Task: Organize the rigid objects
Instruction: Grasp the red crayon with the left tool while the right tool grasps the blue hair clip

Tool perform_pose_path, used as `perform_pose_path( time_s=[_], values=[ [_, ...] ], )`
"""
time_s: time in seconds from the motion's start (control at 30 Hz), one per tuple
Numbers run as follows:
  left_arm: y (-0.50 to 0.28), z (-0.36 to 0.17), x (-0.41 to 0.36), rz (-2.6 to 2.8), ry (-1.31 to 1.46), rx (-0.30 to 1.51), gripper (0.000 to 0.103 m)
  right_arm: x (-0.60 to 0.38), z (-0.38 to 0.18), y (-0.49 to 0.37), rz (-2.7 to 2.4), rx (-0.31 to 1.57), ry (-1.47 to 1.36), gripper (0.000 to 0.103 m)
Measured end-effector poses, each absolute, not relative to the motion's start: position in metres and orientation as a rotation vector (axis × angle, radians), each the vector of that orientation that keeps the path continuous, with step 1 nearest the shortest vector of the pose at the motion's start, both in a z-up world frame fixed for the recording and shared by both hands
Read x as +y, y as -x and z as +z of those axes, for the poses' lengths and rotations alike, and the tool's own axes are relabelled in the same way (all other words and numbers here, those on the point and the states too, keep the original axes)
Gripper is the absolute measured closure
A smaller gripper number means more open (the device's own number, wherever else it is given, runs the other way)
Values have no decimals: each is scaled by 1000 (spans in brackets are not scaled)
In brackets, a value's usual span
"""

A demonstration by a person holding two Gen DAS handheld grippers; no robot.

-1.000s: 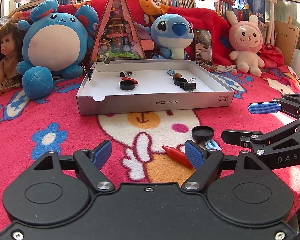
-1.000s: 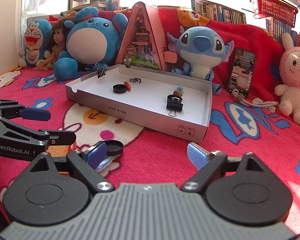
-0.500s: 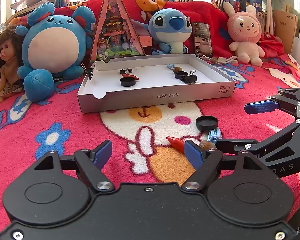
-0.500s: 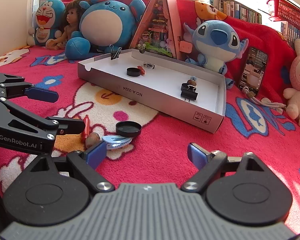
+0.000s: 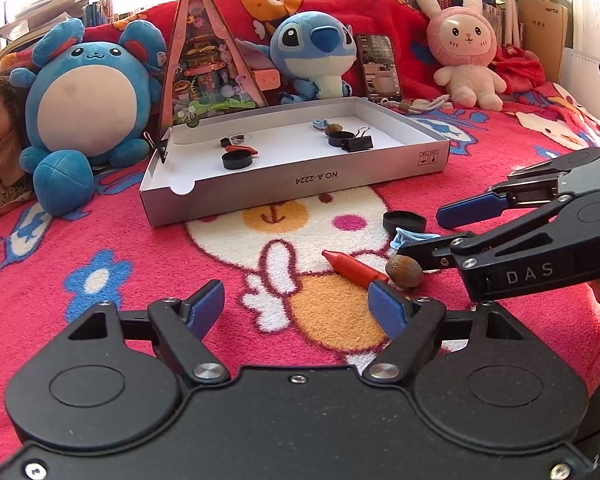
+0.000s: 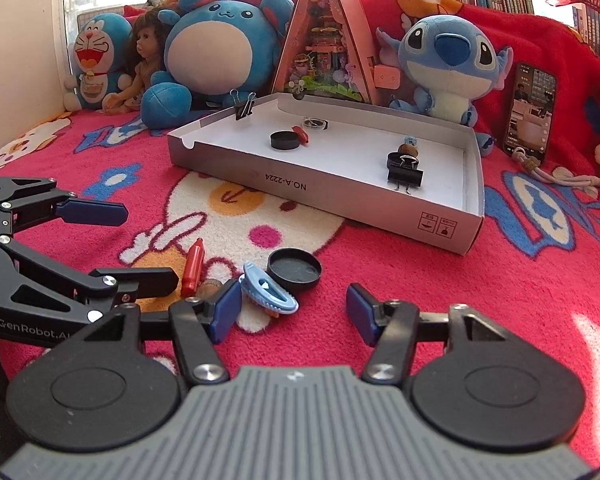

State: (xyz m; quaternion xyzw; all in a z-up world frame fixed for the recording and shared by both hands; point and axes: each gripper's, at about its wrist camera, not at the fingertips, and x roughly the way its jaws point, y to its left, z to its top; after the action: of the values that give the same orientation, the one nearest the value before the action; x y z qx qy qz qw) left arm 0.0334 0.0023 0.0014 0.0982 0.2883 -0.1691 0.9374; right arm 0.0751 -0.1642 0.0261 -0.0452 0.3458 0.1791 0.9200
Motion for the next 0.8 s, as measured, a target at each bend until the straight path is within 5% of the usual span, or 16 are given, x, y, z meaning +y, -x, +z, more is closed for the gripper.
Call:
perform_pose_path(
  time_s=[0.27, 0.47, 0.63, 0.8],
  values=[
    [-37, 0, -12, -377, -215, 573, 25, -171, 28, -74, 328, 719, 78, 41],
    [-45, -3, -12, -371, -127, 604, 35, -189, 28, -74, 244, 735, 51, 41],
    [-46, -3, -12, -370, -126, 584, 58, -201, 28, -70, 206, 744, 39, 38],
    [-50, -2, -9, -349, -90, 584, 60, -209, 29, -62, 189, 752, 67, 38]
  ],
)
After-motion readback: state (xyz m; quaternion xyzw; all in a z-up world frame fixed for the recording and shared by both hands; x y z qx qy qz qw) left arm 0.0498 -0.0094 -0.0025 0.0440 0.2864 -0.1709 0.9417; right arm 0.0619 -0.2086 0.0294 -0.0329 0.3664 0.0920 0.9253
